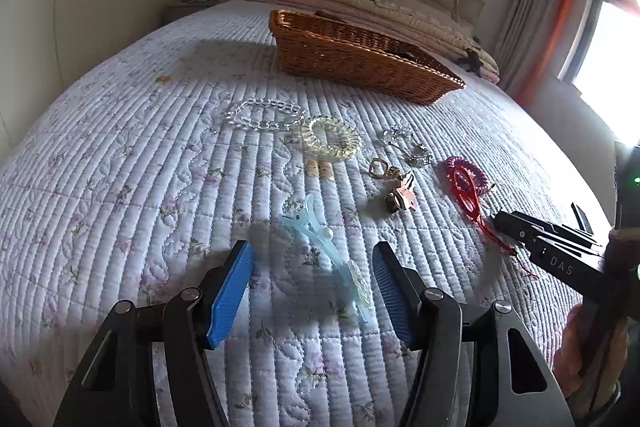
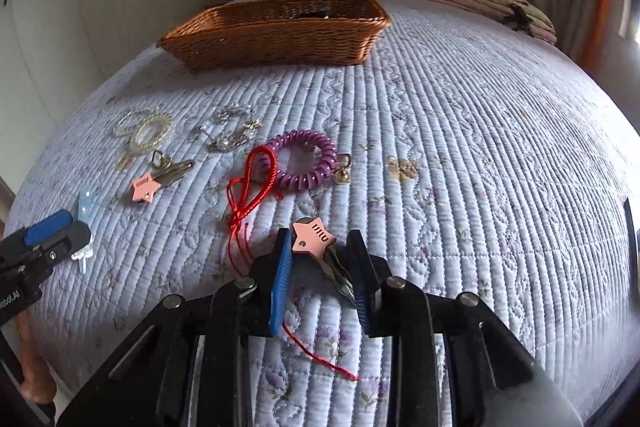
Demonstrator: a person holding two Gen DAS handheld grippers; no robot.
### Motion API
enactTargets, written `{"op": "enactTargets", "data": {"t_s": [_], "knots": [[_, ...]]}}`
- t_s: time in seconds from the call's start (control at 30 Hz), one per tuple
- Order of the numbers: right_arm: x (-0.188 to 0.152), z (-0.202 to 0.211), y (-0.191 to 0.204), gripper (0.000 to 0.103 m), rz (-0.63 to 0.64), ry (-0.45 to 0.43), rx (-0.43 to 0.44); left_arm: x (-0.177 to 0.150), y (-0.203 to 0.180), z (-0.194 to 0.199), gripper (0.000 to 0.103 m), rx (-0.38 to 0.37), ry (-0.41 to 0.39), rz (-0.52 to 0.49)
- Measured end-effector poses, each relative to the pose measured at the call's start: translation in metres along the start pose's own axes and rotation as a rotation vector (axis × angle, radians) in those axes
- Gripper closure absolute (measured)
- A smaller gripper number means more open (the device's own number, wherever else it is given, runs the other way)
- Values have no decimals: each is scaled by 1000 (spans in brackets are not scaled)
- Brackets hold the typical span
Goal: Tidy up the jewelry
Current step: 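Grasp the blue hair clip with left tool while right tool grasps pink star keychain, then carry clip and keychain into the basket and release both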
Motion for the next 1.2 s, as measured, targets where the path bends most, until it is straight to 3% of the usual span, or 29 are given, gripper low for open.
{"op": "enactTargets", "data": {"t_s": [0.1,0.13,0.17,0.27,0.6,0.8,0.97,1.1,1.2], "knots": [[3,-1,-3,72,-21,-11,24,2,-2,-7,57,46,10,-29],[3,-1,-4,73,-25,-14,34,2,-3,-8,64,52,9,-37],[3,-1,-5,73,-26,-15,41,3,-5,-9,79,42,10,-45],[2,3,-5,77,-23,-37,58,5,-10,-9,93,36,7,-69],[2,11,-12,77,-47,-63,84,6,-5,-5,95,-36,-13,-51],[16,28,-11,77,-47,-115,79,24,-13,16,95,-78,-89,-75],[53,45,-4,77,-32,-199,82,60,-21,27,95,-102,-164,-96],[101,47,2,78,-49,-234,156,107,-28,24,95,-125,-219,-115],[146,40,7,78,-36,-272,150,154,-38,14,95,-156,-247,-123]]}}
Point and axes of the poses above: each gripper's, at about its wrist camera, not at the fingertips, and z roughly against the way its jaws point, y to its left, x to its top, the point moved 4 cm from there along -z, roughly the way its jaws point, and after that the axes turned 3 degrees about -y, right-handed, at the moved point
